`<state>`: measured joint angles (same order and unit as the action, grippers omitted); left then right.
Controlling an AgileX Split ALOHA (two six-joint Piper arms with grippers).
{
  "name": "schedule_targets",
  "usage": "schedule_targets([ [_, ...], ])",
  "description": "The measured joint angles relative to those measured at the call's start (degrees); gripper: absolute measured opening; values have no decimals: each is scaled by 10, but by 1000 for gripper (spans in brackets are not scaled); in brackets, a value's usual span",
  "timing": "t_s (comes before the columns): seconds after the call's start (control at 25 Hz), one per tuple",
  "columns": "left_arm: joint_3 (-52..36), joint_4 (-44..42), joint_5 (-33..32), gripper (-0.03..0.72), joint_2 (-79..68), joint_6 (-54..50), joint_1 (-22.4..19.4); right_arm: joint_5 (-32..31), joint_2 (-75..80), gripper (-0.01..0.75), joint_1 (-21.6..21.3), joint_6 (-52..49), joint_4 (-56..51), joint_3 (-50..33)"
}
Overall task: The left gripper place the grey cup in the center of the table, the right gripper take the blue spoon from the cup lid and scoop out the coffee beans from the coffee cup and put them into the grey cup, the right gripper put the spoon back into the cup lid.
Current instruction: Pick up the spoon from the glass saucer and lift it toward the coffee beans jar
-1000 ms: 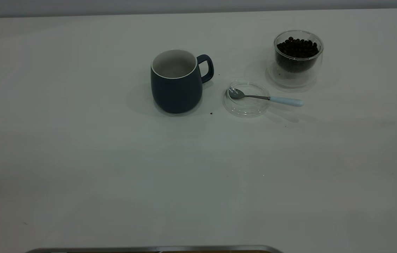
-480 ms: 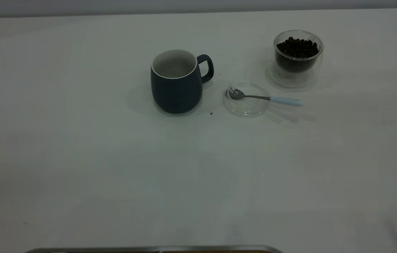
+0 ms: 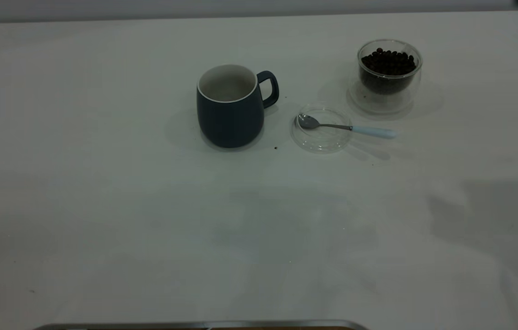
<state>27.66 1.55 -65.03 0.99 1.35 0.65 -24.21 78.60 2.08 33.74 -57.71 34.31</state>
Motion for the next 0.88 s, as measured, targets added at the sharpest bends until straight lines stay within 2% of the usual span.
schedule_targets([
  [0.24, 0, 0, 0, 592, 0, 0, 0, 16, 139, 614, 0, 199, -240, 0],
  [0.48, 0, 0, 0, 592, 0, 0, 0, -11, 239, 622, -1, 368, -425, 7],
  [0.88, 0, 0, 0, 592, 0, 0, 0, -125, 409, 623, -40, 418, -450, 69],
])
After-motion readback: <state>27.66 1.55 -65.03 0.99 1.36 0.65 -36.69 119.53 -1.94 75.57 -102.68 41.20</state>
